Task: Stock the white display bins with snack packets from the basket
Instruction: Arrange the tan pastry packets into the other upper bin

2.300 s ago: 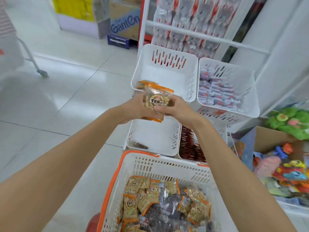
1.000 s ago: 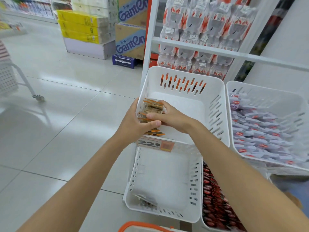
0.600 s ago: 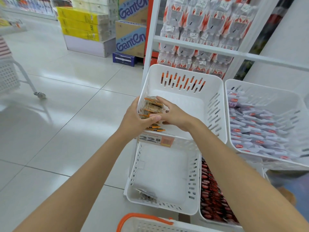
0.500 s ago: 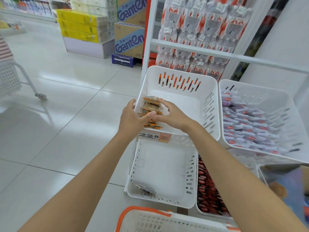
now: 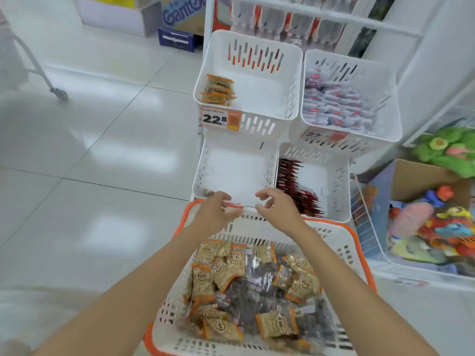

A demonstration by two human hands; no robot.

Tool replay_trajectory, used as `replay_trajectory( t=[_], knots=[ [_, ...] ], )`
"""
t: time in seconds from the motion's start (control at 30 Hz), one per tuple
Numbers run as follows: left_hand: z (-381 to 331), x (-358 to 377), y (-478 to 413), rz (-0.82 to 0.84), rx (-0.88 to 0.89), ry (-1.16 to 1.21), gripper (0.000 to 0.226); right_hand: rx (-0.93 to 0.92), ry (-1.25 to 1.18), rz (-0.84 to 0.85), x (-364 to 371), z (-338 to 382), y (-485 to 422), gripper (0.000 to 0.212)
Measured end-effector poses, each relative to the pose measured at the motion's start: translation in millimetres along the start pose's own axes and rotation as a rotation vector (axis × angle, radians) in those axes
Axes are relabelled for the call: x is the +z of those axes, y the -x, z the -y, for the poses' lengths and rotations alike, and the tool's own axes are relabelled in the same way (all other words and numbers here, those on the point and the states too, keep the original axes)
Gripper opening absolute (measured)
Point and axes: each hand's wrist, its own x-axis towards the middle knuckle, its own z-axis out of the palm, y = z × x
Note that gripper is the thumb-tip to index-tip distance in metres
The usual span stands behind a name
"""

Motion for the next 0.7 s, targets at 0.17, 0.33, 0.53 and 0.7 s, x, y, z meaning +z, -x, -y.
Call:
replay_trajectory(
  t=[0.17,0.33,0.53,0.7],
  knots=[
    [73,26,39,0.022,-0.167,0.031,0.039,0.277,0.028,0.341,48,-81,70,0.030],
    [104,28,53,0.000,-0.185,0.045,0.030,0.398,-0.105,0.526,120,-97,79,0.059],
    [123,35,70,0.056,-0.194,-0.024,0.035,0.424,0.013,0.387,197,-99,66,0.054],
    [126,38,69,0.071,-0.198,-0.162,0.047,0.447,-0.084,0.250,188,-95,73,0.016]
  ],
)
